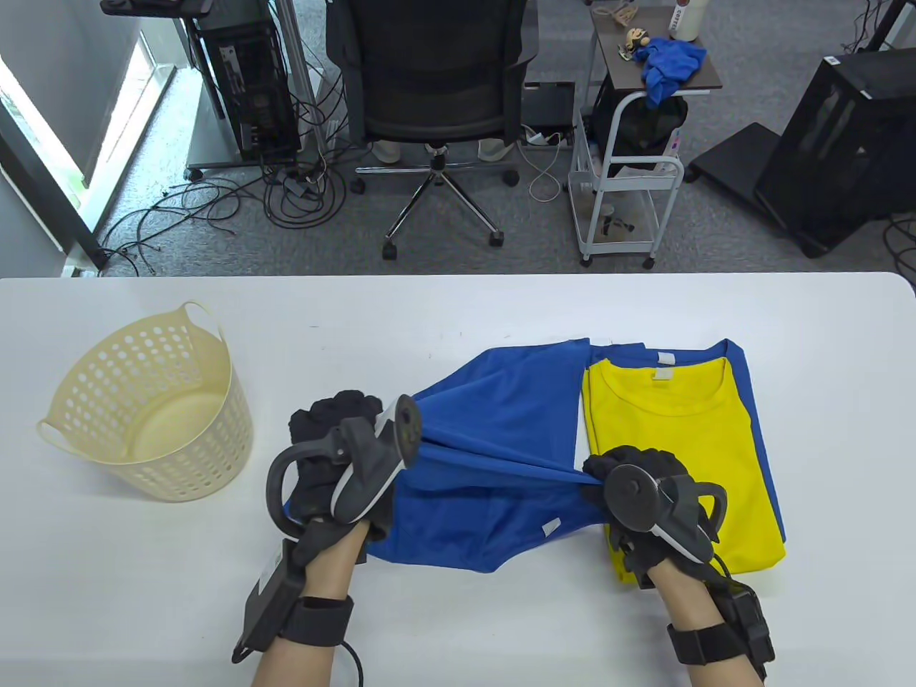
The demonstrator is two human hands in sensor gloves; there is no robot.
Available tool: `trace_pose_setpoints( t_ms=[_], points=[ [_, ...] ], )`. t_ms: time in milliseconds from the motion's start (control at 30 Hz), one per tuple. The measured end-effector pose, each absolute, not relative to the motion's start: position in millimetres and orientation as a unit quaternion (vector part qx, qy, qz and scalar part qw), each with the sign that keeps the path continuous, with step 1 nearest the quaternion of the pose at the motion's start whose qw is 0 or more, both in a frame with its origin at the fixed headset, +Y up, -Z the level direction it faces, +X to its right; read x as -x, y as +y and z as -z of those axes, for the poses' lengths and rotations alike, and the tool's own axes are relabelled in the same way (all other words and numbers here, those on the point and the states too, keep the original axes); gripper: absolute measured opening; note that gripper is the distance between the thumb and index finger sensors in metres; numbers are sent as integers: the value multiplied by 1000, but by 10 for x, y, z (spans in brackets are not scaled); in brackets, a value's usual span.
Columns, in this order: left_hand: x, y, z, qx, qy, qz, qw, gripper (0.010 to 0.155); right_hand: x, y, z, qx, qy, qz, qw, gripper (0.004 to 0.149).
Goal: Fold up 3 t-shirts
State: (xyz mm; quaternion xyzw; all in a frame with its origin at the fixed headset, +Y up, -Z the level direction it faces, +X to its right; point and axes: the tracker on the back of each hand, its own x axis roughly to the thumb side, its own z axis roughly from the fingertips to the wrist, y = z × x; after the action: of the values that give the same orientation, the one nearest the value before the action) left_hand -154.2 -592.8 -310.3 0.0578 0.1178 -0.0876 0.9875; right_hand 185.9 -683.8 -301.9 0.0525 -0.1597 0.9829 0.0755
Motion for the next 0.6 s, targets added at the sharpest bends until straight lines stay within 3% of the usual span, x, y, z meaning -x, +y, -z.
trace_pose_setpoints(
  t_ms=[100, 200, 267, 333, 400, 500, 600],
  points=[
    [1779, -6049, 3061, -28, 117, 81, 989, 42, -1809, -6666, 2965, -65, -181, -977, 93, 42],
    [1920, -5917, 3005, -36, 113, 78, 990, 41, -1672, -6429, 2976, -104, -169, -977, 80, 41],
    [1988, -5744, 2987, -46, 107, 74, 990, 42, -1557, -6206, 3017, -123, -134, -983, 29, 41],
    [2032, -5692, 3037, -5, 96, 76, 992, 42, -1463, -6080, 3097, -133, -74, -988, -1, 41],
    [2041, -5760, 3127, 38, 80, 86, 992, 42, -1389, -6100, 3231, -140, 18, -990, -18, 41],
    [2046, -6146, 3447, 118, 66, 119, 984, 42, -1294, -6397, 3630, -123, 146, -981, -27, 41],
    [2070, -6502, 3922, 134, 82, 115, 981, 42, -1247, -6632, 4120, -64, 187, -980, -6, 41]
  ],
)
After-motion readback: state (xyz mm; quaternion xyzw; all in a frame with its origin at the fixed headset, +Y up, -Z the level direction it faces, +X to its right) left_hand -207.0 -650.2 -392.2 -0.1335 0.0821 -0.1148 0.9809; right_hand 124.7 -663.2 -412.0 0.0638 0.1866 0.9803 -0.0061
